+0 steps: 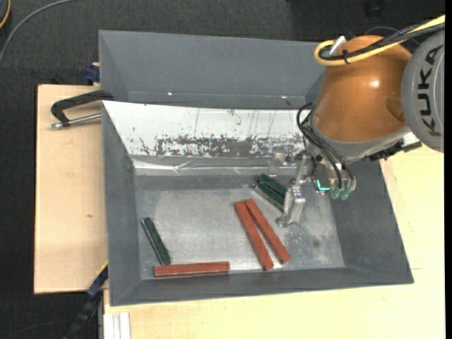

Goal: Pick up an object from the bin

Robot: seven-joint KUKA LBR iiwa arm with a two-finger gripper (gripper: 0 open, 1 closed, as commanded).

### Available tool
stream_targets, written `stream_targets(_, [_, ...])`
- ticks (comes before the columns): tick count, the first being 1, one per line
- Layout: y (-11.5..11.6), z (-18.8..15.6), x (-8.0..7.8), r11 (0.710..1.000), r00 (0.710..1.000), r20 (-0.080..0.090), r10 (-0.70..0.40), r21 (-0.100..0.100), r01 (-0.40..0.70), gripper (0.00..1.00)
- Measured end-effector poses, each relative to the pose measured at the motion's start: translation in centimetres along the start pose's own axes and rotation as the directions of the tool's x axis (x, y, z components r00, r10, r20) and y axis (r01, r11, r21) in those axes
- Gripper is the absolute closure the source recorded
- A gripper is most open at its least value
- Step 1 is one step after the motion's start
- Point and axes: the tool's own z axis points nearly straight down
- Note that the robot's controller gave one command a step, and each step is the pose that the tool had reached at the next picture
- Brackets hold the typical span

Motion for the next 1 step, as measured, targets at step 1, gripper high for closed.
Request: stream_targets(1, [0.27,13.23,-2.15,0.995,0.995,0.000,-0.101,0.000,0.101,0.00])
